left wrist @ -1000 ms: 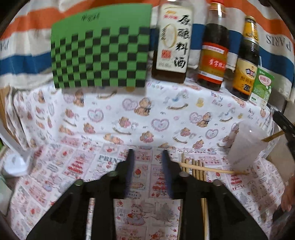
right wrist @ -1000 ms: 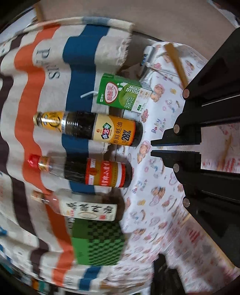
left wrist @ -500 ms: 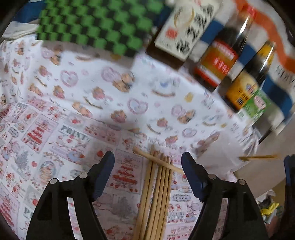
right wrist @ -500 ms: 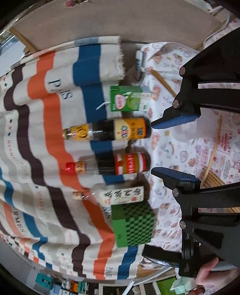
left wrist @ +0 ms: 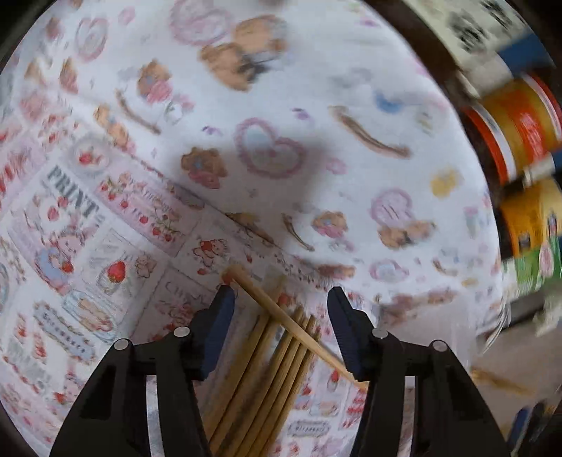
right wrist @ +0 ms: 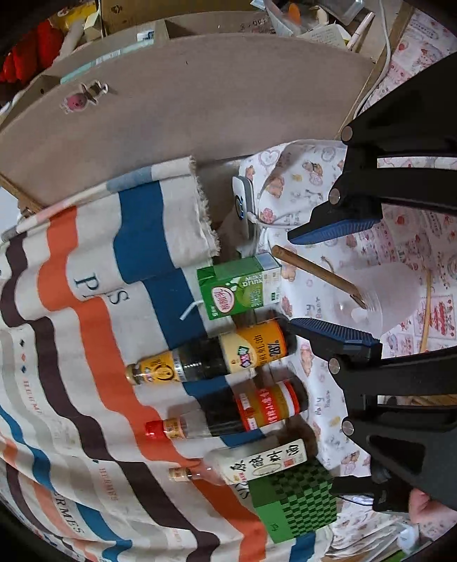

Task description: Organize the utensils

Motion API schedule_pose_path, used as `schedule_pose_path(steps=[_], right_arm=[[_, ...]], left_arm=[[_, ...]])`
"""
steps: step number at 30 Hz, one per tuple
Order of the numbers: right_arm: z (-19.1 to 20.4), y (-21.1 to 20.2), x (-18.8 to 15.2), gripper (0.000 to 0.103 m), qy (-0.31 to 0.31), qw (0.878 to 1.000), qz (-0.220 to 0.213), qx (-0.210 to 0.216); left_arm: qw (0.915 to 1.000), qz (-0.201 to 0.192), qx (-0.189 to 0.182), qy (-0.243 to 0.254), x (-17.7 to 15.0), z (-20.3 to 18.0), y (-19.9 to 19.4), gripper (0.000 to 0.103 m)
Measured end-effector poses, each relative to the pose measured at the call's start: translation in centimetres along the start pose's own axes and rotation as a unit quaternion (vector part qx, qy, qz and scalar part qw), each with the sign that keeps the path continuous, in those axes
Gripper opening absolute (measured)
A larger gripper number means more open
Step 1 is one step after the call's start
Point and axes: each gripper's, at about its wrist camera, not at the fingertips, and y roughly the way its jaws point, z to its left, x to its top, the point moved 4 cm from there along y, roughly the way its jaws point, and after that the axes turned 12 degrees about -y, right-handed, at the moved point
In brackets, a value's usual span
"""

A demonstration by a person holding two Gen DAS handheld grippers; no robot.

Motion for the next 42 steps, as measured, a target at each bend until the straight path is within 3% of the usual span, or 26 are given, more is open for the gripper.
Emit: schedule_pose_path(steps=[5,8,10,12,14,18,21,26,30,35,42], right_arm=[[-0.4,1.1,-0.8,0.046,0.014,1.000,0.018,-0.006],[-0.4,0.9,-0.7,0.046,0.010,1.000,0.013,-0.010],[-0.3,0.7,-0.5,0.046,0.004,1.000,0.008,-0.013],[-0.2,0.4,-0.5,0.046,0.006,1.000,0.005,-0.014],[-0.1,0.3,-0.5,0.046,0.007,1.000,0.006,-0.009],[0.0,0.5,-0.6,0.046,0.003,1.000,0.011,-0.008],[-0.2,0.6,-0.8,0.046,0.008,1.000,0.015,-0.011],[-0.7,0.9,-0.9,0.046,0.016,0.999,0.022,-0.017],[-0.5,0.9,-0.8,0.046,-0.001,1.000,0.015,-0.026],[-0.6,1.1,-0.9,0.046,-0.002,0.999,0.017,-0.030],[-1.8,1.3,-1.1,0.046,0.031,0.999,0.022,-0.038]], left_arm=[[0.9994,-0.016,0.027,-0.013,0.5,-0.4,0.6,0.046],[0.9980,-0.021,0.059,-0.007,0.6,-0.7,1.1,0.018],[0.9979,-0.015,0.063,0.000,0.5,-1.1,1.2,0.013],[0.9963,-0.034,0.071,0.035,0.8,-2.3,0.5,0.000],[0.9936,-0.065,0.061,0.070,0.9,-3.8,-1.3,0.000],[0.9942,-0.073,0.003,0.079,1.0,-6.1,-5.0,0.000],[0.9909,-0.080,-0.006,0.108,0.5,-8.0,-7.2,0.000],[0.9918,-0.052,0.027,0.113,-0.6,-7.9,-7.0,0.001],[0.9927,-0.026,0.072,0.093,-0.9,-5.1,-4.0,0.019],[0.9903,-0.004,0.110,0.085,-0.8,-3.5,-0.7,0.022],[0.9818,-0.015,0.164,0.095,-1.0,-4.8,2.0,0.022]])
